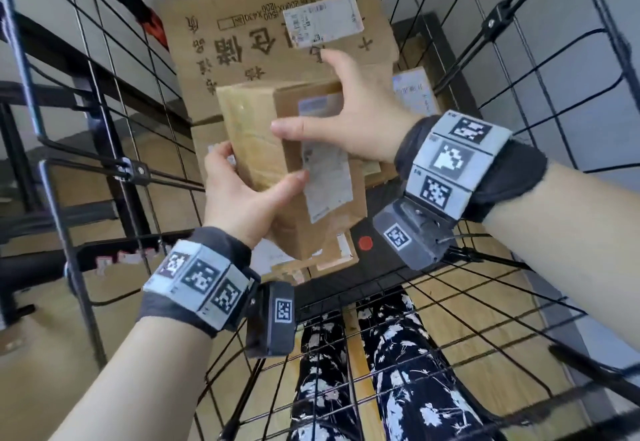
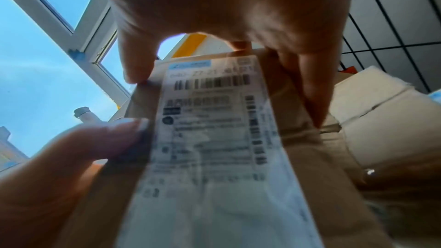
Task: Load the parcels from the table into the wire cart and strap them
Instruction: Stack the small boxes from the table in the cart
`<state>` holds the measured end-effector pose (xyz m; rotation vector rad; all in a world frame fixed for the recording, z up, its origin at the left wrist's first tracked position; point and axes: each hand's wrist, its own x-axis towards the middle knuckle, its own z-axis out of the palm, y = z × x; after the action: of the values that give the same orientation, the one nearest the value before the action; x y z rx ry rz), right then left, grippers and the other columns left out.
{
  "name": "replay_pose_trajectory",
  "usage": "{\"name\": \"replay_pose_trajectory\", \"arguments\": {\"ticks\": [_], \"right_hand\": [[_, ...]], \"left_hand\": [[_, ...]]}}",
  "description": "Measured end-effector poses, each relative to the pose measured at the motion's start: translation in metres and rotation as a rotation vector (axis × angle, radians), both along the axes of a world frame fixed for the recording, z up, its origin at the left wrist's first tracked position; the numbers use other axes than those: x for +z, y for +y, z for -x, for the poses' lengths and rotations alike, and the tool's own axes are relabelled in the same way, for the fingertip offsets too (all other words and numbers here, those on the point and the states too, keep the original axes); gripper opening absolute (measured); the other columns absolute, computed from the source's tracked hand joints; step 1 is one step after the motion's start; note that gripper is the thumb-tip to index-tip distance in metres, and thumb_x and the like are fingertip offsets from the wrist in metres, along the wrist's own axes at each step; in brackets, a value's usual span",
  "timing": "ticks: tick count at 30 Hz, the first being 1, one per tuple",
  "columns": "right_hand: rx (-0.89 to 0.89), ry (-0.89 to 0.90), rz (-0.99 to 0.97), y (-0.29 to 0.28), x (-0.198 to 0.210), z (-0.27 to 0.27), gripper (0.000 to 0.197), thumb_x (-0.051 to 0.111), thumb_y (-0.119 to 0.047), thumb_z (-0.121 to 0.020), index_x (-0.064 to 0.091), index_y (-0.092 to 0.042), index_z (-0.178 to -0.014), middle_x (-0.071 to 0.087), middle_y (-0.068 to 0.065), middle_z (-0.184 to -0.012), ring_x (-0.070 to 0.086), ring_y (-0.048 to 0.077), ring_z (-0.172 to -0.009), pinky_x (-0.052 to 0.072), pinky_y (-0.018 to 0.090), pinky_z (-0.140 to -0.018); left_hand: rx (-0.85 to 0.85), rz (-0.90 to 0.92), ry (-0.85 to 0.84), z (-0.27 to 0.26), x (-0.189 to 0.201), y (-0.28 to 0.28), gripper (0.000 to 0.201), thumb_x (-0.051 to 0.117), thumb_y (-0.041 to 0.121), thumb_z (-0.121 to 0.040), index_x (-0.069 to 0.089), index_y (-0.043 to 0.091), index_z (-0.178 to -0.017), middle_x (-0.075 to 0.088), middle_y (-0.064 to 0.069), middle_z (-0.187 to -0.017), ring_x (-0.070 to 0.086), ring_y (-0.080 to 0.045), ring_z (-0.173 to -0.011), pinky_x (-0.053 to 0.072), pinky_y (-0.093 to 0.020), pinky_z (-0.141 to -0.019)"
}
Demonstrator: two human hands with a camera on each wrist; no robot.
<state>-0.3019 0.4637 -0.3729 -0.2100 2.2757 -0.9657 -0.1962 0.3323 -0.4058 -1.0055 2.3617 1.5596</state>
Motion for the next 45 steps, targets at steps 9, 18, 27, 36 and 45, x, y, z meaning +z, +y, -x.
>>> {"name": "replay_pose_trajectory", "arguments": {"ticks": [9, 18, 27, 36, 45], "right_hand": [[0.091, -0.121, -0.267, 0.014, -0.004, -0.028, 0.101, 0.072, -0.069, -0.054, 0.029, -0.032, -0.138, 0.025, 0.001, -0.115, 0.046, 0.023, -0.113, 0.039, 0.035, -0.103], [0.155, -0.232, -0.307, 0.036, -0.007, -0.034, 0.101, 0.075, -0.066, -0.052, 0.028, -0.038, -0.138, 0.024, 0.001, -0.123, 0.045, 0.018, -0.103, 0.037, 0.027, -0.094], [0.190, -0.394, -0.476, 0.052, -0.039, -0.036, 0.101, 0.073, -0.069, -0.055, 0.029, -0.035, -0.139, 0.025, 0.006, -0.130, 0.044, 0.020, -0.105, 0.041, 0.032, -0.098], [0.189, -0.385, -0.654, 0.066, -0.065, -0.035, 0.114, 0.069, -0.077, -0.048, 0.024, -0.030, -0.142, 0.024, 0.014, -0.135, 0.041, 0.035, -0.123, 0.041, 0.046, -0.103], [0.169, -0.326, -0.901, 0.080, -0.101, -0.012, 0.110, 0.069, -0.075, -0.053, 0.029, -0.020, -0.139, 0.024, 0.019, -0.134, 0.042, 0.045, -0.119, 0.042, 0.050, -0.099]], "left_hand": [[-0.374, 0.051, -0.357, -0.019, -0.003, 0.010, 0.118, 0.069, 0.071, -0.033, 0.034, 0.009, -0.127, 0.050, -0.001, -0.121, 0.052, -0.017, -0.107, 0.046, -0.028, -0.085], [-0.745, 0.117, -0.557, -0.008, -0.014, -0.002, 0.080, 0.086, 0.043, -0.056, 0.050, 0.017, -0.122, 0.058, 0.005, -0.115, 0.057, -0.015, -0.106, 0.050, -0.034, -0.094], [-0.903, 0.150, -0.654, -0.004, -0.026, 0.019, 0.062, 0.071, 0.033, -0.081, 0.045, 0.015, -0.135, 0.058, -0.003, -0.126, 0.058, -0.020, -0.111, 0.045, -0.027, -0.088], [-0.940, 0.265, -0.658, -0.001, -0.049, 0.036, 0.070, 0.066, 0.047, -0.079, 0.042, 0.020, -0.139, 0.043, -0.008, -0.137, 0.050, -0.024, -0.118, 0.043, -0.029, -0.085], [-0.946, 0.367, -0.700, -0.010, -0.066, 0.056, 0.063, 0.063, 0.049, -0.080, 0.046, 0.017, -0.132, 0.019, -0.009, -0.147, 0.033, -0.034, -0.130, 0.039, -0.040, -0.101]]}}
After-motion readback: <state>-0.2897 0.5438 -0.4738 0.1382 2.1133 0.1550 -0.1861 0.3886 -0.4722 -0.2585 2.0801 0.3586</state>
